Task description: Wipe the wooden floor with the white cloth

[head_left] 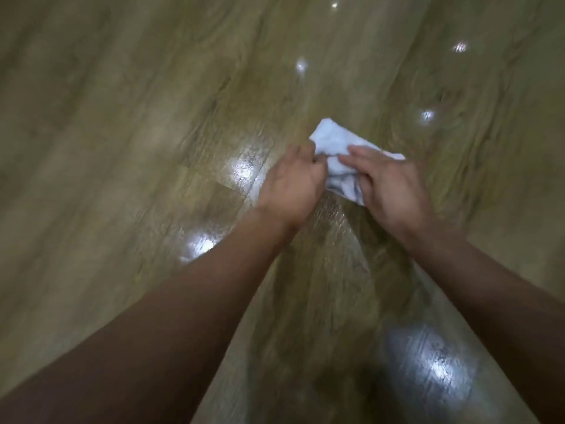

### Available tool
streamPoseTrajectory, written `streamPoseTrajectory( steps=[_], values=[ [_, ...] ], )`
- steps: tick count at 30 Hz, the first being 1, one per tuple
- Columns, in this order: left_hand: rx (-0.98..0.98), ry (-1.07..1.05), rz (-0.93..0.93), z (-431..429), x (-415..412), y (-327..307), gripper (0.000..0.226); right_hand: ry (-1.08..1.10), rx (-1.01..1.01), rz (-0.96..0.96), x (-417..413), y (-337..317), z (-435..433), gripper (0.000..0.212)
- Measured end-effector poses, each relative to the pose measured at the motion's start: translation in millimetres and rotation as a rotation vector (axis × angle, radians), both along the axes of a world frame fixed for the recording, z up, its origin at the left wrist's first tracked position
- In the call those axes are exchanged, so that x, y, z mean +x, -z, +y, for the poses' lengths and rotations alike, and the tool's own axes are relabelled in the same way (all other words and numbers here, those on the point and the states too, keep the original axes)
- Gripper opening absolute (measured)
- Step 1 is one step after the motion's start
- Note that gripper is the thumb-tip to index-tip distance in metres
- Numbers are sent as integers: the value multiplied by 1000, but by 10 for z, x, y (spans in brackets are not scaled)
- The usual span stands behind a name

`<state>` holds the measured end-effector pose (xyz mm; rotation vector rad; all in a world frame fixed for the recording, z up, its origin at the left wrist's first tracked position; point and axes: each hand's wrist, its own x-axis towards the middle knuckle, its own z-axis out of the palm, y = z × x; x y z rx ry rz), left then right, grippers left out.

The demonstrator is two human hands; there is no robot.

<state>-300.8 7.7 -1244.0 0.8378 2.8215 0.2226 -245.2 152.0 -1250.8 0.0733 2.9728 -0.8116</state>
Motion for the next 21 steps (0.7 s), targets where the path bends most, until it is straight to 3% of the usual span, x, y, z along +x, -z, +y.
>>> streamPoseTrajectory(
  steps=[3, 6, 11, 14, 16, 21],
  values=[
    [-8, 101, 21, -63, 148, 68, 38, 43, 7, 14, 28, 24, 28, 33],
    [40, -54, 54, -184, -304, 185, 36, 89, -21, 14, -468, 70, -206, 37],
    [36, -321, -7, -876, -754, 226, 32, -29, -59, -6, -874, 81, -921, 37],
    [8, -268, 41, -969, -333, 240, 33, -82, -170, -16, -555, 67, -892, 33],
    [28, -205, 88, -963, -242, 268, 33, -126, -101, -5, -545, 74, -808, 37],
    [28, -337, 172, -1084, -962, 198, 28, -54, -85, 58, -1276, 134, -1241, 37]
  ],
)
